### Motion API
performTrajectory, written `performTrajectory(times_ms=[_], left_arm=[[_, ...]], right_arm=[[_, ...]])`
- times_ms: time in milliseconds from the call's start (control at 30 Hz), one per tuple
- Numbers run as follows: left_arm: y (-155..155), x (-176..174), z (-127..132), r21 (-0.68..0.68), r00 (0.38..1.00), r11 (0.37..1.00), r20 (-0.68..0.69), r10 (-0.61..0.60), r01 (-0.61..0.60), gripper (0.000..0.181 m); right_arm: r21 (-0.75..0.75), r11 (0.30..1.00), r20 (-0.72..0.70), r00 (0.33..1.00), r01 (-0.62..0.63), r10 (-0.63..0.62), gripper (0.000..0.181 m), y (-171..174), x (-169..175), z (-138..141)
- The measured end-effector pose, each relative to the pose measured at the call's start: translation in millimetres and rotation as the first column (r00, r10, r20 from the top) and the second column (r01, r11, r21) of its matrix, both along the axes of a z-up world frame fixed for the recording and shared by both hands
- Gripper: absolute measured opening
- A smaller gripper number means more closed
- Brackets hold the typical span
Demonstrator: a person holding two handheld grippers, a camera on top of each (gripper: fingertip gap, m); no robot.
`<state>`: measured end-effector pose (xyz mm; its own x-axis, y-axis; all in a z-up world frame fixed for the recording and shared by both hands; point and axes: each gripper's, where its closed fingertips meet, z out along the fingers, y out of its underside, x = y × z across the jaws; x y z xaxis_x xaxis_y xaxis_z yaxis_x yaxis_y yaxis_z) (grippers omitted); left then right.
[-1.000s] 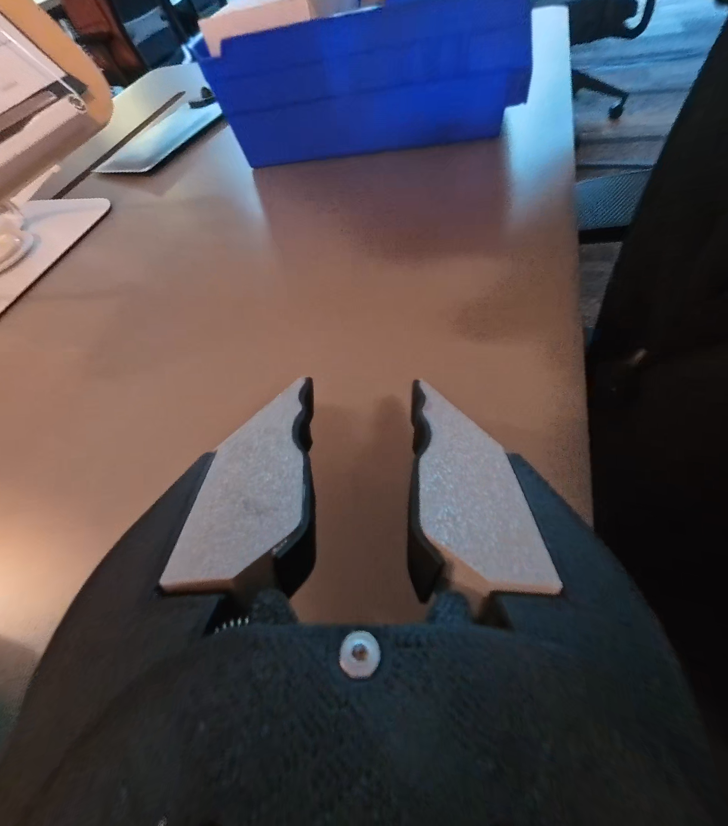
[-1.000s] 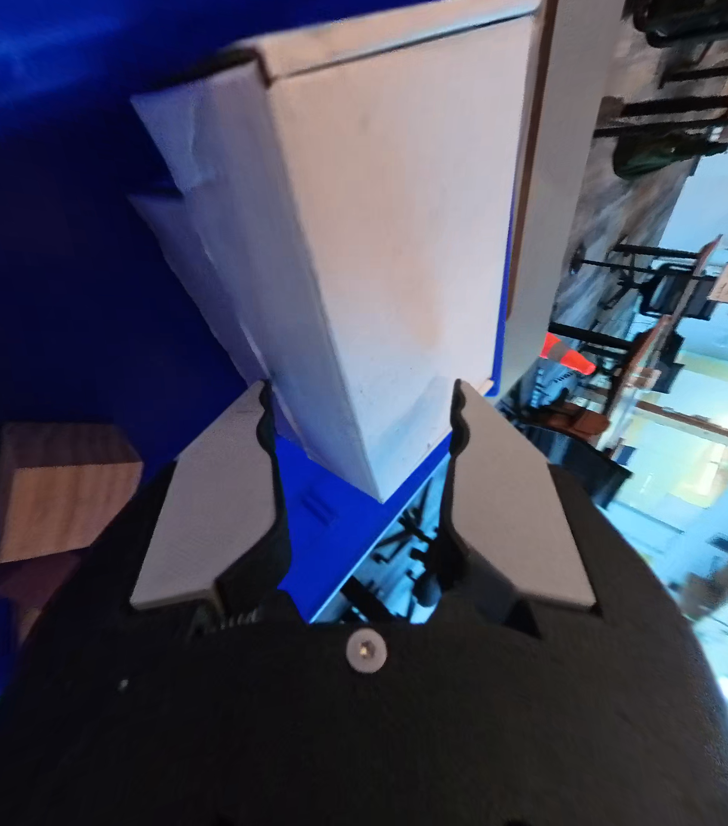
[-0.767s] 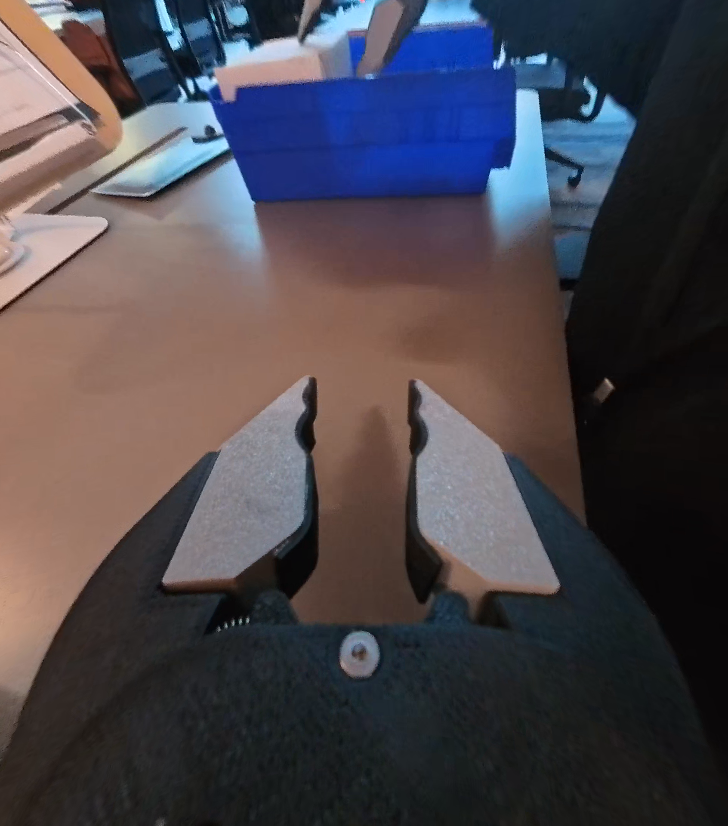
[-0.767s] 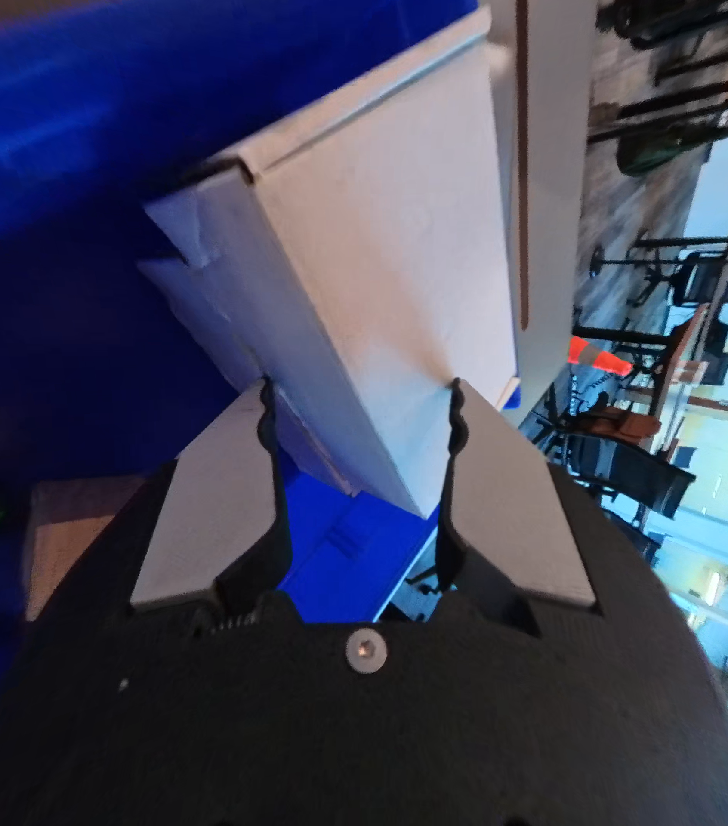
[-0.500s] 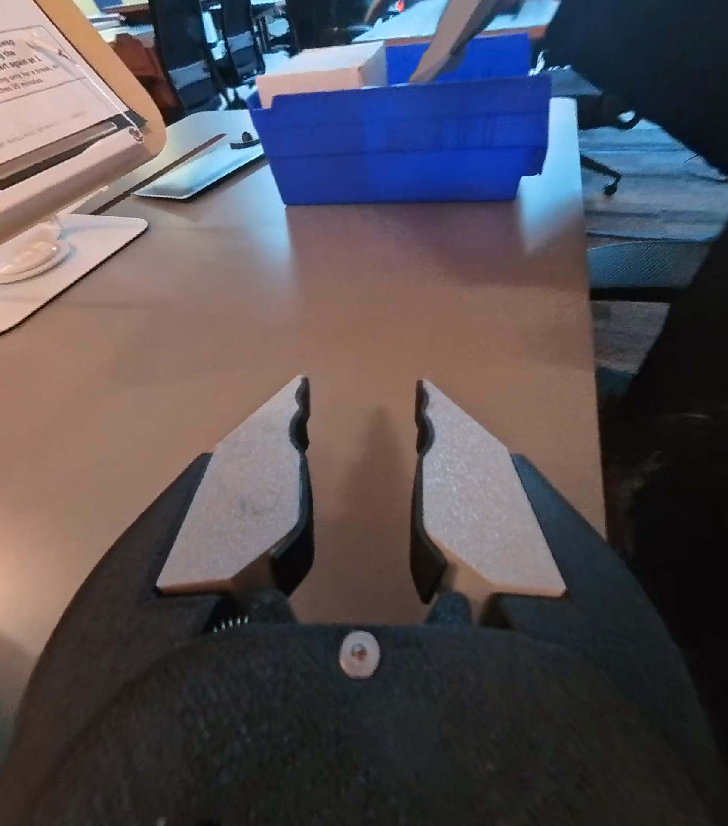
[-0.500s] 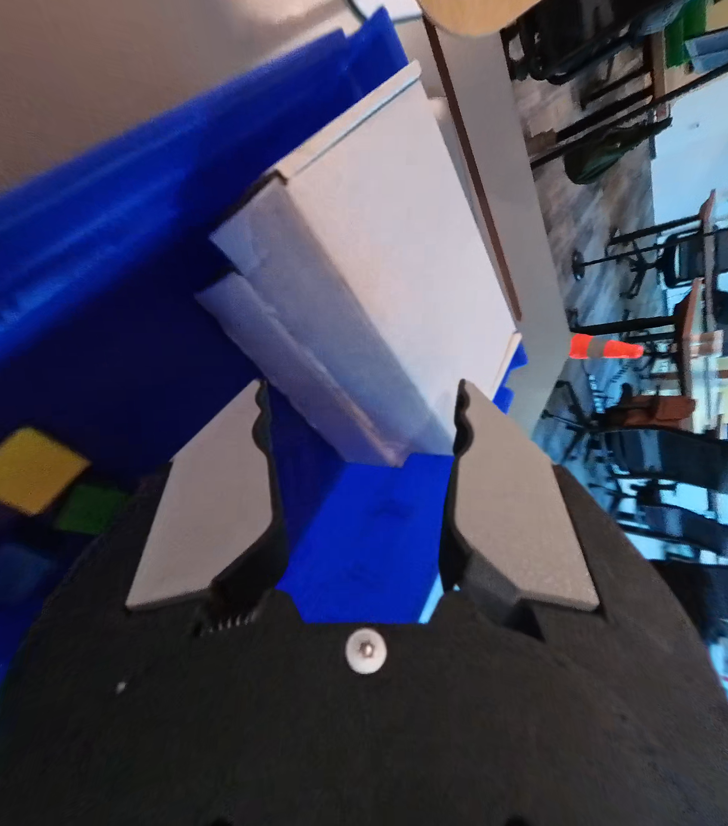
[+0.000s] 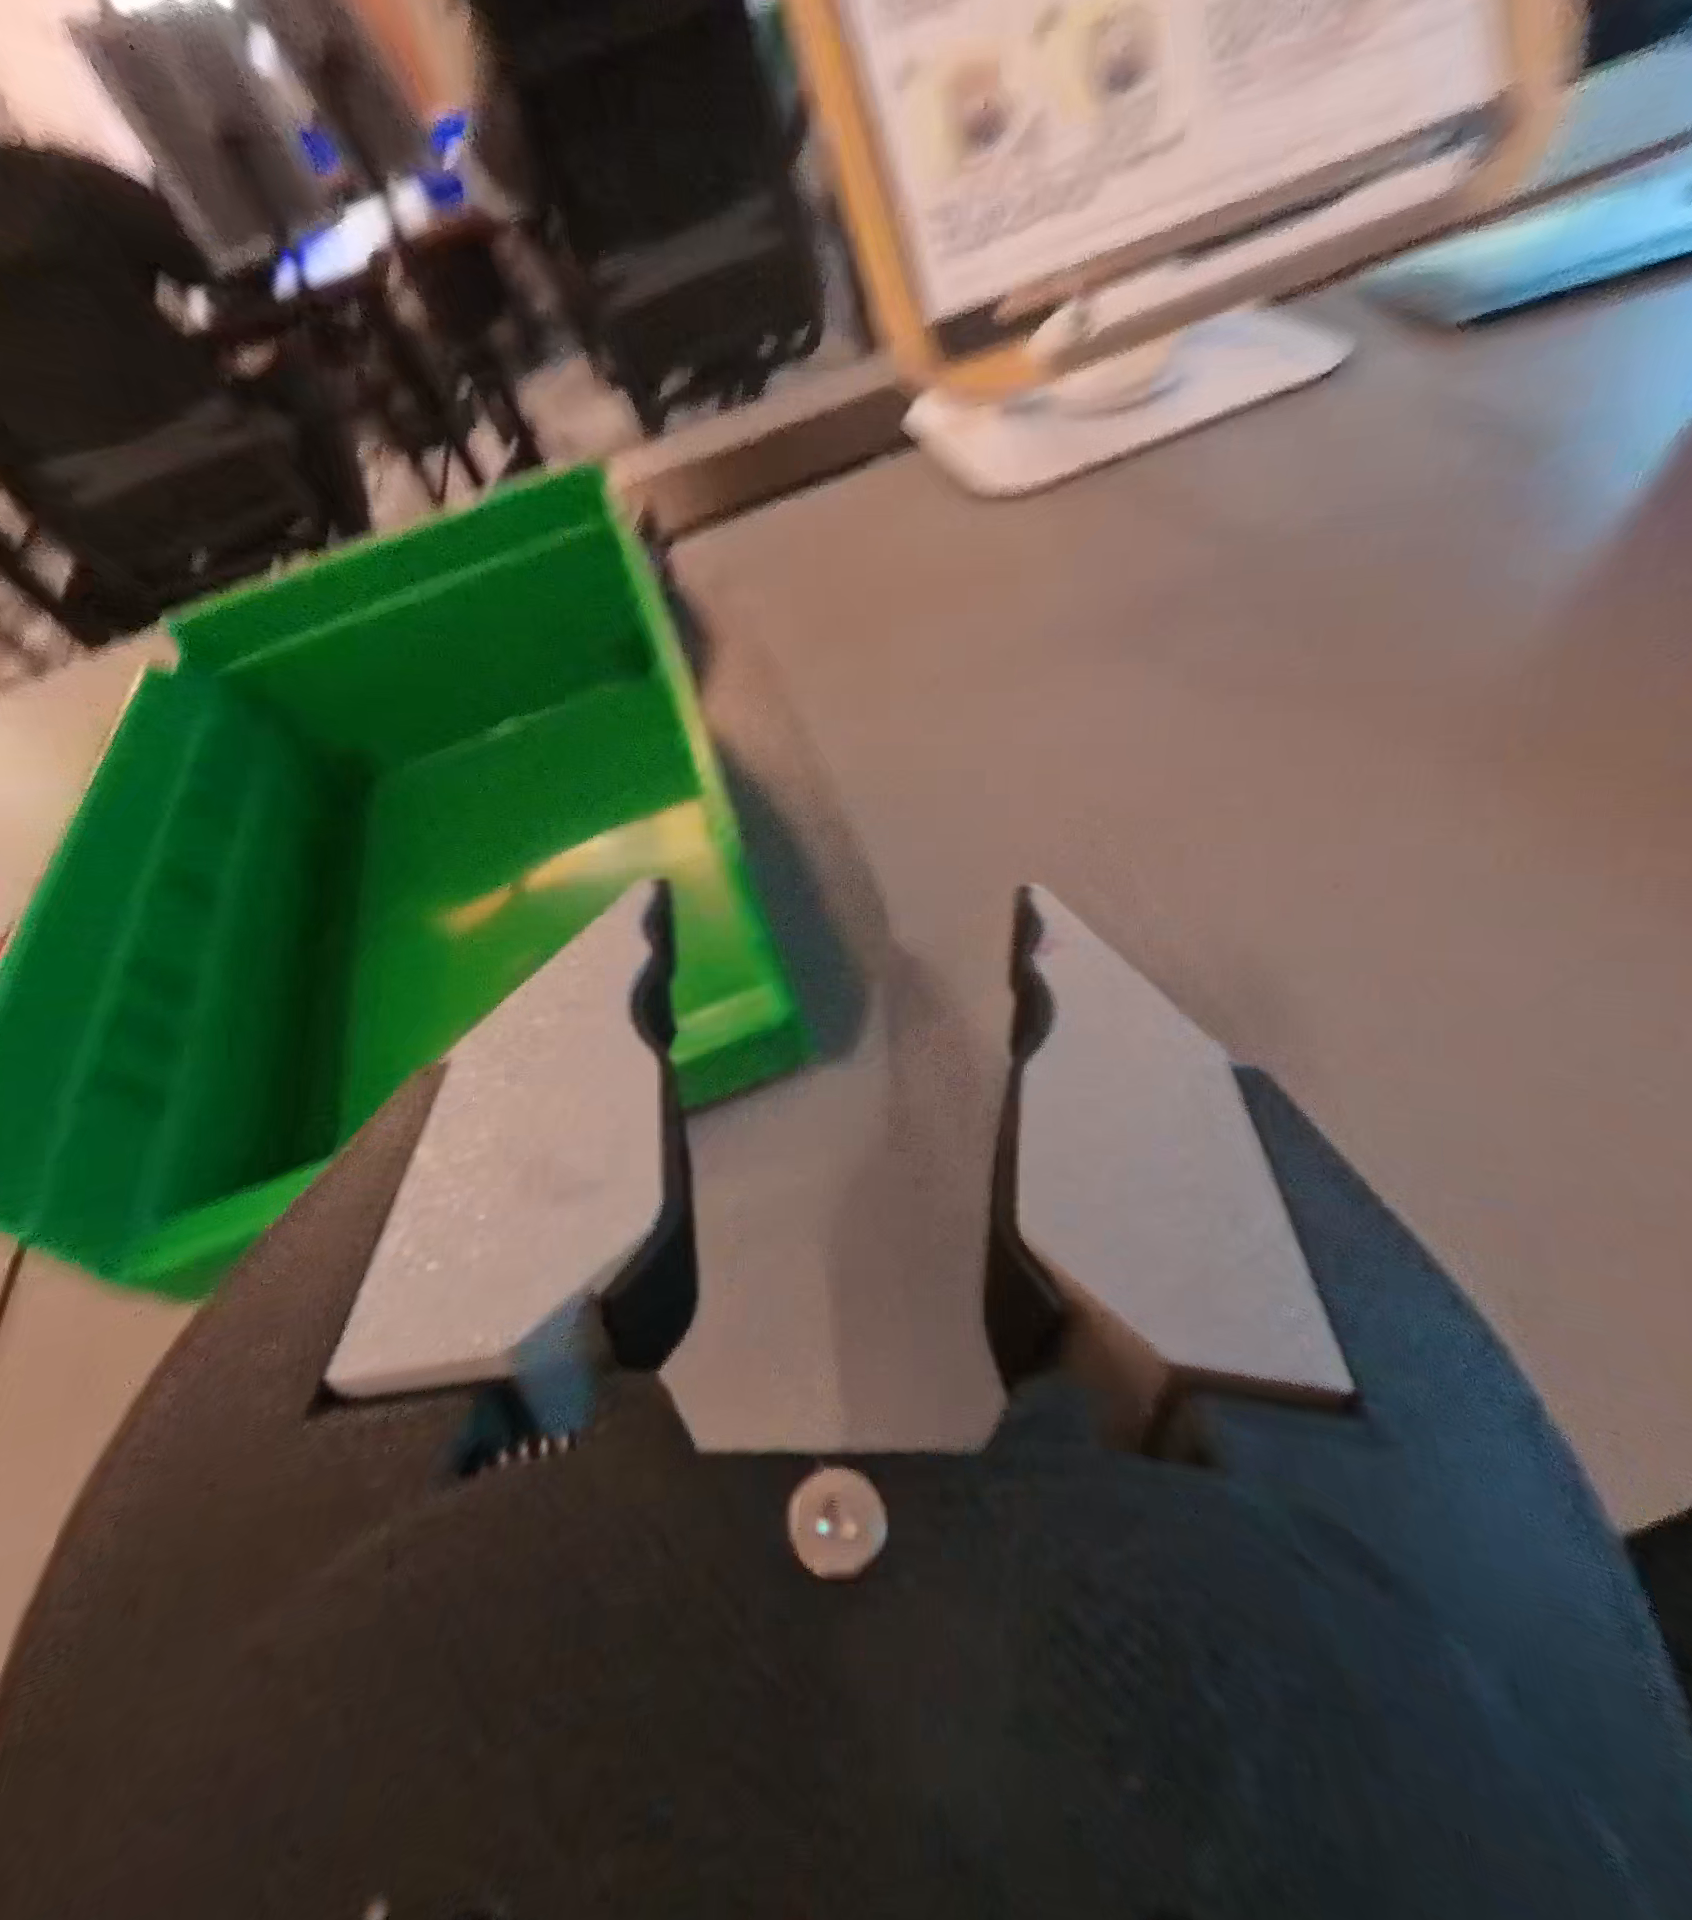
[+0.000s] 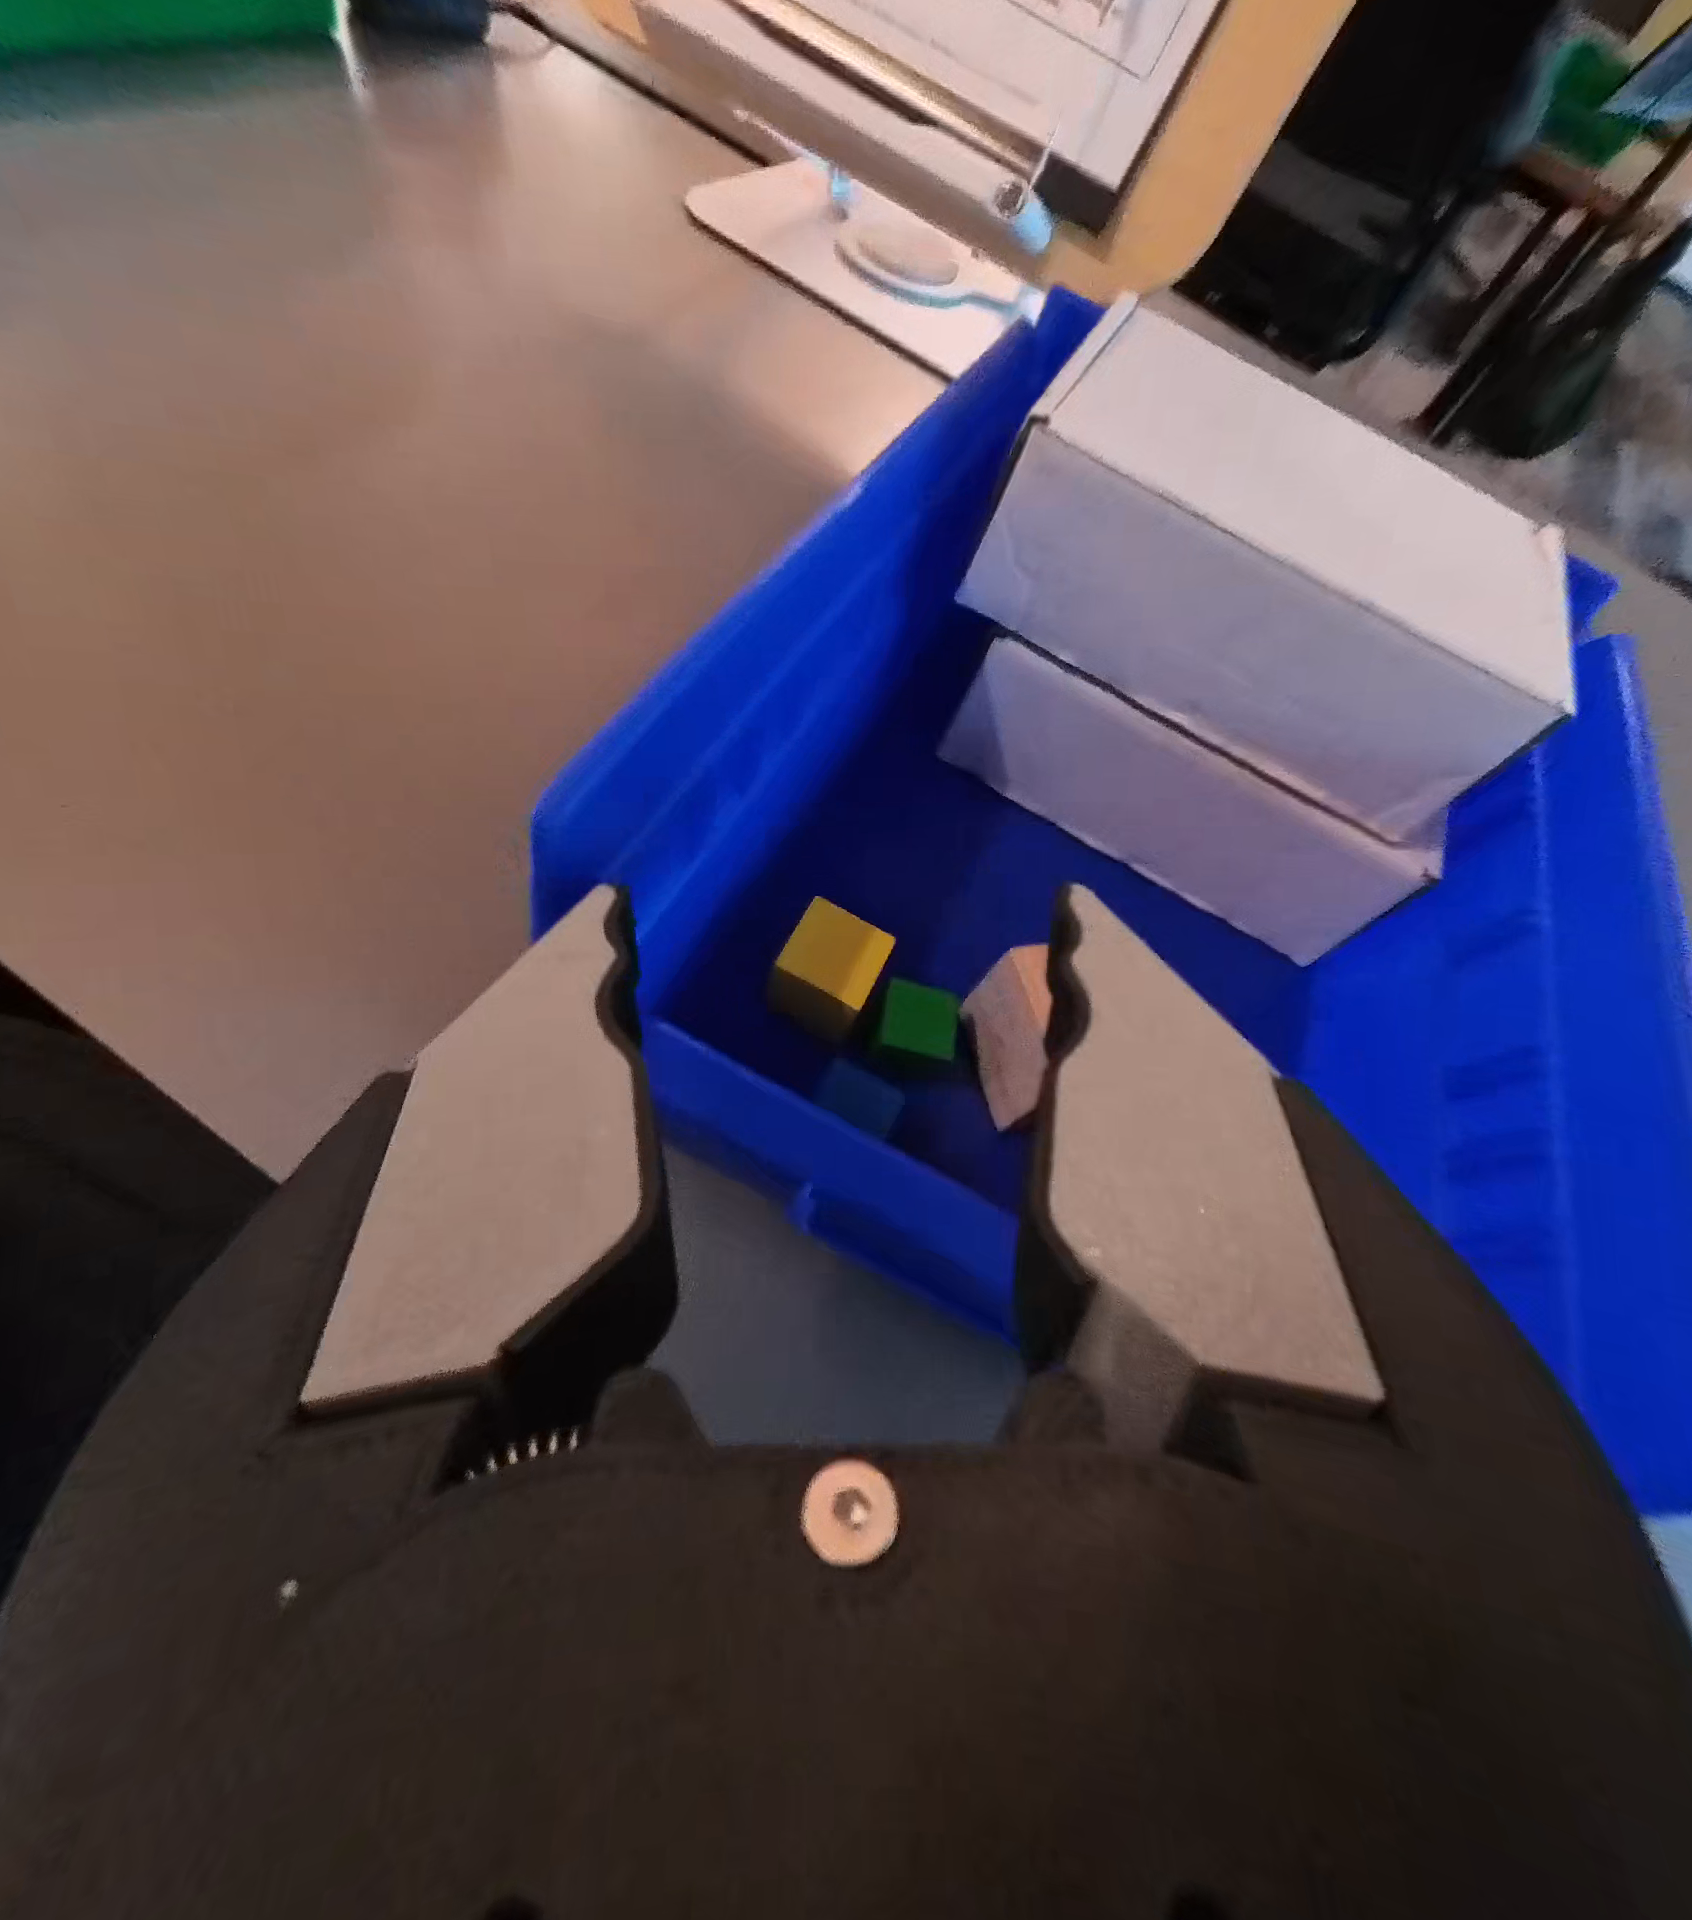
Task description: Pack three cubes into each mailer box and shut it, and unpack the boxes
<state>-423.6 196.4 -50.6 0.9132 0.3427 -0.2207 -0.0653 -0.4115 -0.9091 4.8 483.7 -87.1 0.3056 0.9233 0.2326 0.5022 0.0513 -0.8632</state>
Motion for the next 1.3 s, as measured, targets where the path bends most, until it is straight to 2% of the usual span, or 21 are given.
performTrajectory(times_ms=[100, 200, 300, 333, 367, 400, 433, 500, 533, 600, 667, 800, 900, 967, 1133, 1300], left_arm=[[-2.3, -21.4, -22.8, -0.044, 0.989, 0.999, 0.143, 0.026, -0.019, 0.081], [18.7, -32.5, -39.4, -0.023, 0.967, 1.0, 0.256, 0.01, -0.004, 0.082], [38.1, -55.2, -58.4, -0.077, 0.963, 0.995, 0.259, 0.075, -0.056, 0.071], [43.6, -59.3, -64.5, -0.101, 0.962, 0.993, 0.26, 0.082, -0.057, 0.059], [47.7, -61.3, -67.9, -0.118, 0.965, 0.992, 0.249, 0.078, -0.05, 0.025], [52.6, -61.5, -67.3, -0.117, 0.976, 0.993, 0.213, 0.051, -0.027, 0.017], [51.7, -66.6, -67.0, -0.141, 0.984, 0.989, 0.164, 0.074, -0.051, 0.012], [39.3, -81.8, -64.4, -0.207, 0.987, 0.967, 0.022, 0.157, -0.149, 0.003], [36.3, -80.2, -62.6, -0.199, 0.989, 0.971, 0.029, 0.144, -0.136, 0.003], [26.0, -72.6, -54.7, -0.142, 0.989, 0.985, 0.094, 0.114, -0.1, 0.001], [7.6, -67.3, -44.7, -0.108, 0.99, 0.99, 0.098, 0.101, -0.09, 0.001], [-28.6, -55.1, -12.9, -0.029, 0.993, 0.996, 0.088, 0.085, -0.082, 0.003], [-51.7, -53.0, 20.4, 0.082, 0.988, 0.99, 0.111, 0.107, -0.116, 0.004], [-62.1, -54.2, 33.3, 0.143, 0.989, 0.982, 0.098, 0.107, -0.12, 0.004], [-81.2, -52.4, 67.1, 0.253, 0.995, 0.962, 0.038, 0.096, -0.102, 0.003], [-112.0, -39.1, 108.7, 0.367, 0.994, 0.926, -0.022, 0.103, -0.088, 0.003]], right_arm=[[0.038, 0.999, -0.092, 0.996, -0.02, 0.023, 0.077, -12.9, 6.6, 12.9], [0.02, 0.99, -0.264, 0.955, -0.139, 0.139, 0.104, -38.9, 5.7, 36.0], [-0.072, 0.966, -0.387, 0.899, -0.25, 0.204, 0.103, -64.8, -7.9, 45.4], [-0.091, 0.966, -0.392, 0.901, -0.241, 0.188, 0.1, -66.0, -14.9, 42.7], [-0.104, 0.976, -0.366, 0.92, -0.193, 0.143, 0.095, -60.8, -21.4, 36.2], [-0.108, 0.988, -0.322, 0.944, -0.109, 0.069, 0.095, -50.1, -26.2, 28.2], [-0.107, 0.994, -0.278, 0.961, -0.023, -0.007, 0.097, -39.1, -29.7, 20.4], [-0.104, 0.992, -0.183, 0.979, 0.077, -0.095, 0.068, -26.5, -36.5, 4.2], [-0.084, 0.991, -0.141, 0.983, 0.106, -0.117, 0.062, -22.2, -39.7, -3.7], [0.003, 0.991, -0.062, 0.989, 0.135, -0.135, 0.03, -15.4, -45.7, -17.3], [0.051, 0.987, -0.032, 0.988, 0.151, -0.15, 0.02, -17.5, -51.2, -18.3], [-0.07, 0.991, -0.006, 0.993, 0.118, -0.118, 0.023, -41.0, -71.9, -19.0], [-0.072, 0.992, 0.033, 0.995, 0.099, -0.097, 0.023, -65.2, -94.6, -19.8], [-0.087, 0.995, 0.03, 0.998, 0.056, -0.053, 0.024, -86.7, -116.1, -19.5], [-0.089, 0.994, 0.025, 0.998, -0.059, 0.062, 0.024, -140.2, -179.4, -19.1], [-0.106, 0.969, 0.017, 0.974, -0.222, 0.225, 0.031, -212.7, -262.9, -18.6]])
